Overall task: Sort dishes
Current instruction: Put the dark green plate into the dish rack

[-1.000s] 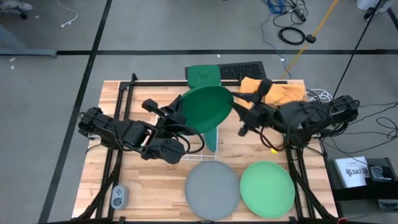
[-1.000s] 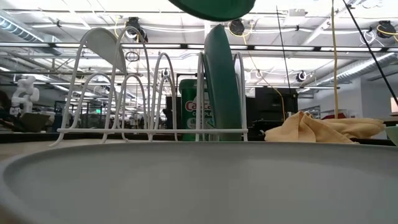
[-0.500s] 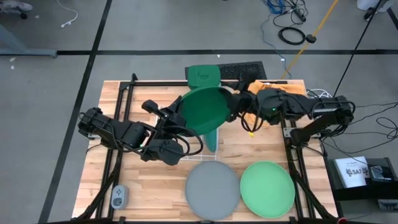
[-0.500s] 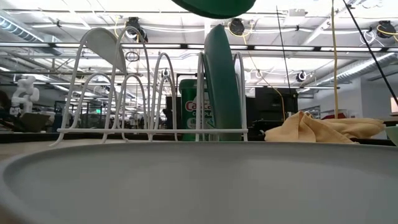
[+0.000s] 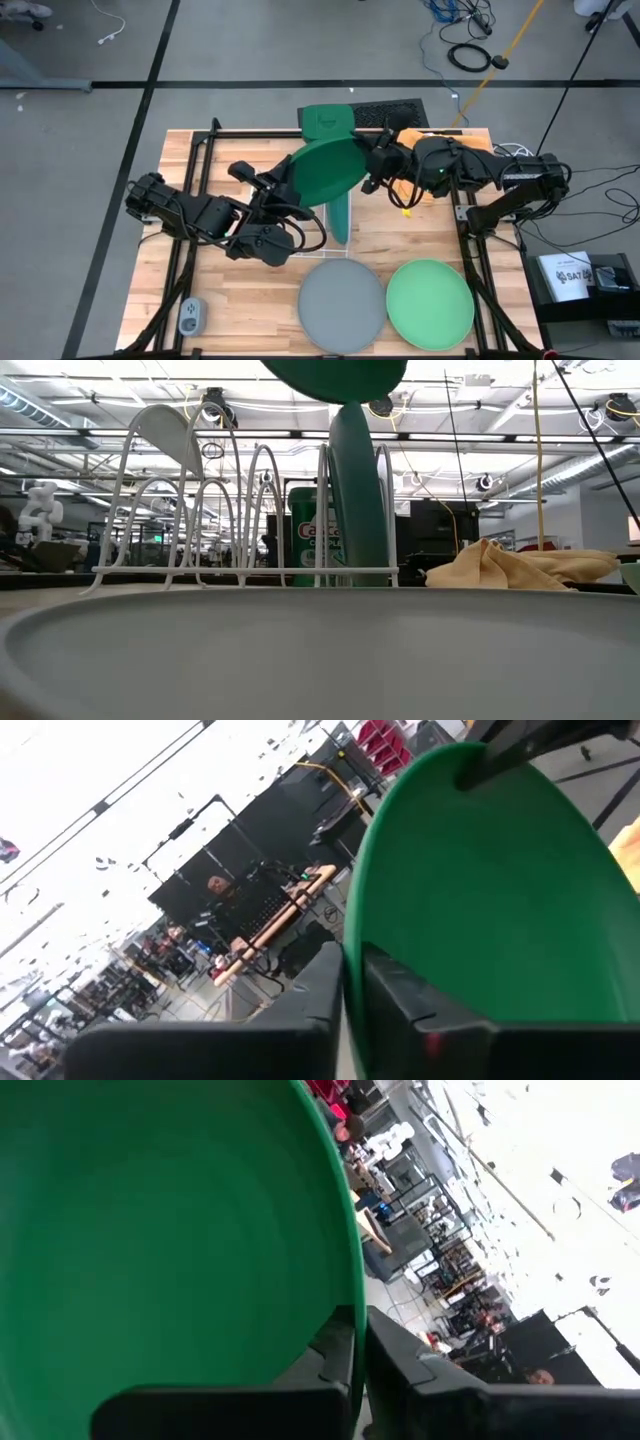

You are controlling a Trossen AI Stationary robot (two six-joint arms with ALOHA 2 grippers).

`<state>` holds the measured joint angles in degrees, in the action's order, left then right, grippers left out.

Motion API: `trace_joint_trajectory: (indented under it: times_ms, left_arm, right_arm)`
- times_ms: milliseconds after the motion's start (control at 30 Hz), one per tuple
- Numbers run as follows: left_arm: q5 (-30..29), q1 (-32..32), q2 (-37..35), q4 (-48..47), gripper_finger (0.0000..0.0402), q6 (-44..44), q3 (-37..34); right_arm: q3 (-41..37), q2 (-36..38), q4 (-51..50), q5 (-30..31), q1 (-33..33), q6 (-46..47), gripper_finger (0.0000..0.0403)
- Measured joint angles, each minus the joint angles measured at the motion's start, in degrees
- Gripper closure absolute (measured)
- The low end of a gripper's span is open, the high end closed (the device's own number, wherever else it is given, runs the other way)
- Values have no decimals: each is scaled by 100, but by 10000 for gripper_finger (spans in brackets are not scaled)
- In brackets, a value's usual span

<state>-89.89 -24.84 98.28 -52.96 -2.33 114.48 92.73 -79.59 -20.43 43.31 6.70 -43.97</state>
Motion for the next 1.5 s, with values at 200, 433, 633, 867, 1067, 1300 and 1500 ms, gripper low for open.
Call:
trace_joint_trajectory:
  times_ms: [200,433,633,867,1067,1300,1500]
  left_arm:
    - [3,-112,-103,8,266,-299,0]
    - [2,-711,-394,24,202,-450,0]
    - [0,-1623,-658,22,199,-426,0]
    - [-6,-2682,-870,21,198,-266,0]
    - [-6,-3174,-883,-3,198,12,0]
    - [-11,-3421,-883,-27,198,359,0]
    - [-19,-3561,-868,-14,198,651,-62]
  right_arm:
    - [0,-4,264,-38,4,-365,400]
    - [-7,-17,772,-352,0,-1167,401]
    - [-7,-15,810,-1233,-26,-1676,402]
    - [-7,-157,710,-2959,-216,-2793,402]
    - [-7,-418,674,-4170,-549,-3011,402]
    - [-7,-714,322,-5035,-1019,-2906,402]
    - [-4,-936,238,-5704,-1382,-2943,402]
